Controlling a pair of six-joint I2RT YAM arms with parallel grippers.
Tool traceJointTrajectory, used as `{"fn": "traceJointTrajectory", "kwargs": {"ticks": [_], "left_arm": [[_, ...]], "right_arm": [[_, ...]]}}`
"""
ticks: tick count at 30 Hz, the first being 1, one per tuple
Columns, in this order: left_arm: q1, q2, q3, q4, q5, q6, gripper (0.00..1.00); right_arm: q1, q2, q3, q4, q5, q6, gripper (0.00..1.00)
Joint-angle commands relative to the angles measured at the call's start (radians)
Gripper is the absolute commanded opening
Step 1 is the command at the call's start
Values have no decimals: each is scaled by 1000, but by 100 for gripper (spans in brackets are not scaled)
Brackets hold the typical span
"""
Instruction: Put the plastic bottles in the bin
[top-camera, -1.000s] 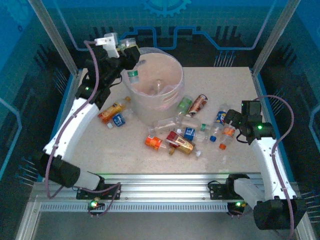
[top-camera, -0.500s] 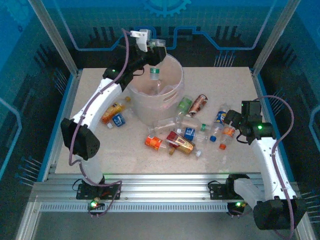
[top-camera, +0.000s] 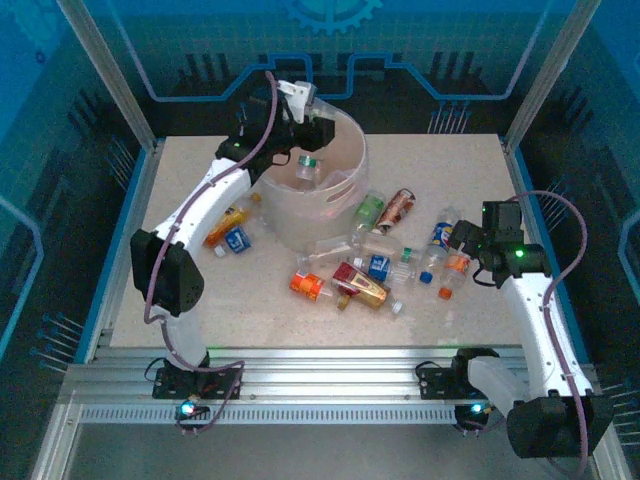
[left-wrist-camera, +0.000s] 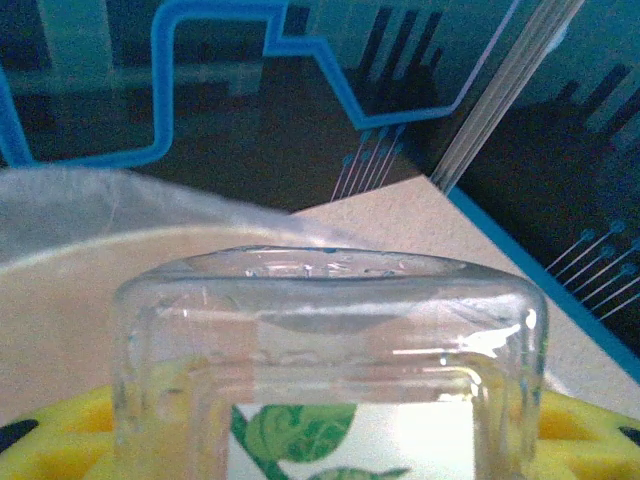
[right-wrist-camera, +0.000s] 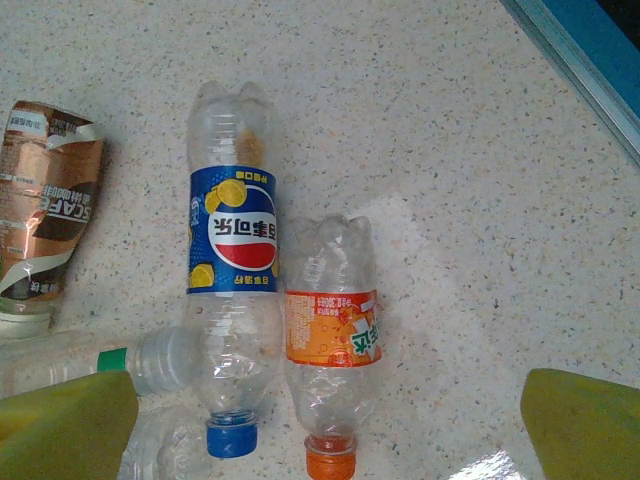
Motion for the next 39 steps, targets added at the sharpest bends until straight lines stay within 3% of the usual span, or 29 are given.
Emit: {"fn": "traceJointTrajectory", "kwargs": {"ticks": [1, 20, 30, 39], "left_arm": [[-5, -21, -24, -26, -31, 65, 36], [-5, 80, -32, -58, -121, 163, 40], [-5, 121, -1, -83, -129, 162, 62], [-5, 93, 2, -93, -133, 144, 84]], "right_arm": [[-11, 8, 25, -13, 3, 13, 100], [-20, 26, 11, -29, -9, 18, 100], [-74, 80, -21, -70, -39, -6, 100], [-192, 124, -59, -56, -179, -60, 100]]}}
